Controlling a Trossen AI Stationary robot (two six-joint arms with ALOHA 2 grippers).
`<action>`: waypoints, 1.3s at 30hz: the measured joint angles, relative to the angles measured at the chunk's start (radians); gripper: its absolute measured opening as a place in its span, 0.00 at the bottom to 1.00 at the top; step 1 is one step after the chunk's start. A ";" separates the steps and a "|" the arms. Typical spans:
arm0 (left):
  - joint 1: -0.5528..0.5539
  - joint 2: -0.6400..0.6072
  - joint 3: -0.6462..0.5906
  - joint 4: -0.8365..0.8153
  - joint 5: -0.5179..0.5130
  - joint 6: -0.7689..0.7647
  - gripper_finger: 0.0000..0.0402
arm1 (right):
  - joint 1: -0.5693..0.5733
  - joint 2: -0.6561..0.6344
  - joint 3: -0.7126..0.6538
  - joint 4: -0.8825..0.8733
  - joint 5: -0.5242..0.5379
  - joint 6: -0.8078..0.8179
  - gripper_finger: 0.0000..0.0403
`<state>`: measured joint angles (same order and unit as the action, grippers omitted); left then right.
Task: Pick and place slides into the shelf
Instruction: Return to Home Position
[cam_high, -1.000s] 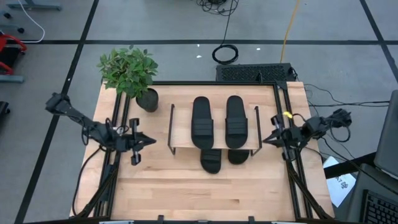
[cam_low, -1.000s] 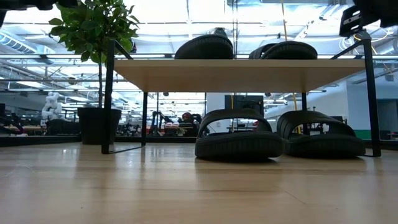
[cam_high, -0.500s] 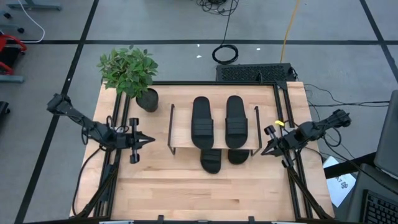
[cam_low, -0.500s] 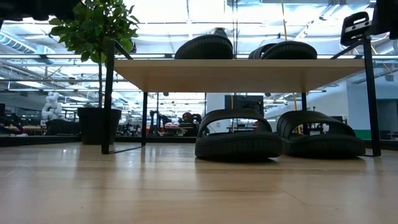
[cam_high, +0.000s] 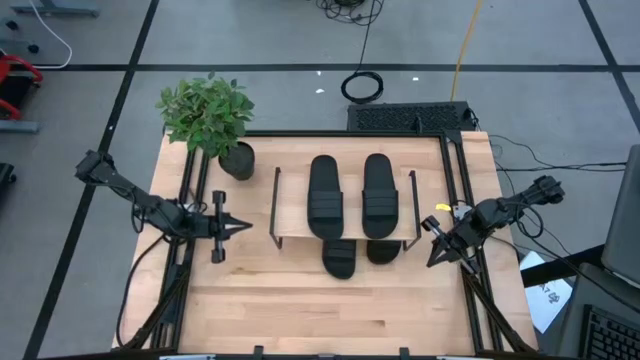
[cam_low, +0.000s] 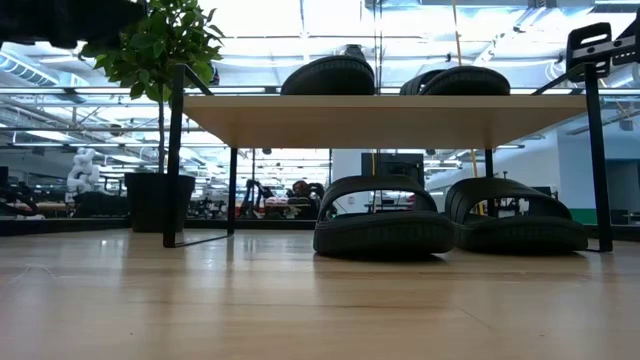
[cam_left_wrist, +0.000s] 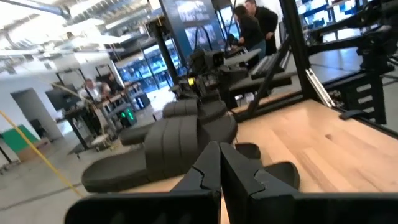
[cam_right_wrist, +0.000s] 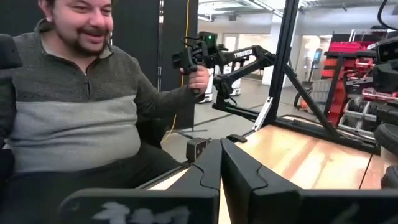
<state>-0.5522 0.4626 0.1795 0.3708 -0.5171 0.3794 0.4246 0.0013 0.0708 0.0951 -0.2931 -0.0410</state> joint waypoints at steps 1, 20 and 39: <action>0.000 0.000 0.000 -0.012 0.000 -0.013 0.00 | 0.002 0.000 0.000 -0.001 0.001 0.000 0.00; 0.076 -0.124 -0.163 0.013 0.039 0.028 0.00 | 0.003 0.000 -0.001 -0.012 0.134 -0.067 0.00; 0.235 -0.362 -0.166 -0.312 0.206 -0.224 0.00 | 0.003 0.000 0.003 -0.021 0.138 -0.075 0.00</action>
<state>-0.3172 0.1006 0.0132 0.0589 -0.3111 0.1555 0.4274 0.0013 0.0738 0.0740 -0.1555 -0.1162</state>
